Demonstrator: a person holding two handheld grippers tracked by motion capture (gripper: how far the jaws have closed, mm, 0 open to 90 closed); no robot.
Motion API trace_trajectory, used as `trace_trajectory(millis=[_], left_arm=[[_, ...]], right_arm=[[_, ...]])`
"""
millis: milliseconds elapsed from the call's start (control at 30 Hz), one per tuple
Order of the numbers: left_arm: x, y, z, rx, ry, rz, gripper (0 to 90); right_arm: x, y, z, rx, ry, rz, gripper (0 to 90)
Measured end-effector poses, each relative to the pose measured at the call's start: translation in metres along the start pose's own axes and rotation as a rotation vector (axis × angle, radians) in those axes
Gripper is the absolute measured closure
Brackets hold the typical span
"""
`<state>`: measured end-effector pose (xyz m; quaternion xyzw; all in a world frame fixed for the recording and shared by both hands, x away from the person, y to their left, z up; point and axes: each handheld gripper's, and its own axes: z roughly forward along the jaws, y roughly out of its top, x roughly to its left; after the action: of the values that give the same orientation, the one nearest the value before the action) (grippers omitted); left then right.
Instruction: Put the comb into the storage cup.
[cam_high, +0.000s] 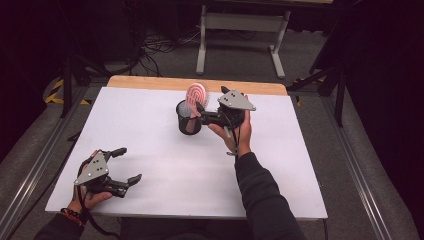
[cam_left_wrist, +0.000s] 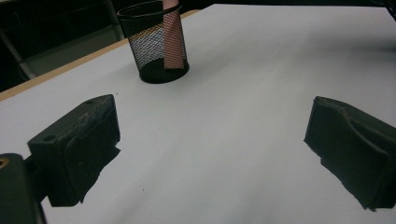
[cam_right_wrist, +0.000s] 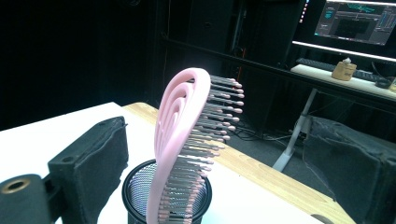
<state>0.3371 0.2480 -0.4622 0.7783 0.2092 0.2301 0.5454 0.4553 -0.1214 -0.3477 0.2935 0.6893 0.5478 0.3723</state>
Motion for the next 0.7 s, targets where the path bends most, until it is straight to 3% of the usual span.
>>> trace_trajectory(millis=[333,400,700], left_arm=[[0.001,-0.001,0.000,-0.005,0.002,-0.005,3.6],[0.002,-0.001,-0.001,-0.002,0.000,-0.007,3.5],[0.001,-0.001,0.000,0.000,-0.003,-0.010,3.5]], right_arm=[[-0.005,-0.002,-0.007,0.008,-0.004,-0.007,7.8],[-0.006,-0.001,-0.012,-0.009,0.018,0.004,7.5],[-0.006,0.002,-0.023,-0.013,0.012,-0.021,7.6]])
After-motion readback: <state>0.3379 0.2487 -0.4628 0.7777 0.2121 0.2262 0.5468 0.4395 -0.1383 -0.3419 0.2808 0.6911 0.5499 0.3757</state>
